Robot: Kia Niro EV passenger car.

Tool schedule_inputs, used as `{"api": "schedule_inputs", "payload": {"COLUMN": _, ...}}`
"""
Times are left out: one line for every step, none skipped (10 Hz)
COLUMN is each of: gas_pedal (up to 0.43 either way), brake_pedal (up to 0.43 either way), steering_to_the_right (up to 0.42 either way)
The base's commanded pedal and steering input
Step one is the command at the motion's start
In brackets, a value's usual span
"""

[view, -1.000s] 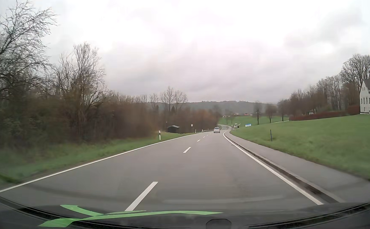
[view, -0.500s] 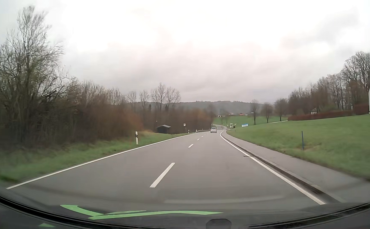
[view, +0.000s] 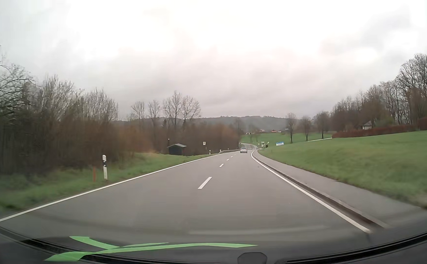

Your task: Follow the waypoints while adhering to traffic rules and regulations

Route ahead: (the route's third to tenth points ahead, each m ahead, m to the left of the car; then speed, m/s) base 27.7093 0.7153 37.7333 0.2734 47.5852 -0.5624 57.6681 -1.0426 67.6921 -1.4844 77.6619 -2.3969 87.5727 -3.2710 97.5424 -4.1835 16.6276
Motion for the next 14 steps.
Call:
{"api": "schedule_inputs", "payload": {"gas_pedal": 0.0, "brake_pedal": 0.0, "steering_to_the_right": 0.012}}
{"api": "schedule_inputs", "payload": {"gas_pedal": 0.0, "brake_pedal": 0.0, "steering_to_the_right": 0.011}}
{"api": "schedule_inputs", "payload": {"gas_pedal": 0.0, "brake_pedal": 0.0, "steering_to_the_right": 0.011}}
{"api": "schedule_inputs", "payload": {"gas_pedal": 0.0, "brake_pedal": 0.0, "steering_to_the_right": 0.01}}
{"api": "schedule_inputs", "payload": {"gas_pedal": 0.0, "brake_pedal": 0.0, "steering_to_the_right": 0.009}}
{"api": "schedule_inputs", "payload": {"gas_pedal": 0.0, "brake_pedal": 0.0, "steering_to_the_right": 0.008}}
{"api": "schedule_inputs", "payload": {"gas_pedal": 0.0, "brake_pedal": 0.0, "steering_to_the_right": 0.008}}
{"api": "schedule_inputs", "payload": {"gas_pedal": 0.0, "brake_pedal": 0.0, "steering_to_the_right": 0.008}}
{"api": "schedule_inputs", "payload": {"gas_pedal": 0.0, "brake_pedal": 0.0, "steering_to_the_right": 0.007}}
{"api": "schedule_inputs", "payload": {"gas_pedal": 0.0, "brake_pedal": 0.0, "steering_to_the_right": 0.007}}
{"api": "schedule_inputs", "payload": {"gas_pedal": 0.0, "brake_pedal": 0.0, "steering_to_the_right": 0.006}}
{"api": "schedule_inputs", "payload": {"gas_pedal": 0.0, "brake_pedal": 0.0, "steering_to_the_right": 0.006}}
{"api": "schedule_inputs", "payload": {"gas_pedal": 0.0, "brake_pedal": 0.0, "steering_to_the_right": 0.006}}
{"api": "schedule_inputs", "payload": {"gas_pedal": 0.0, "brake_pedal": 0.0, "steering_to_the_right": 0.005}}
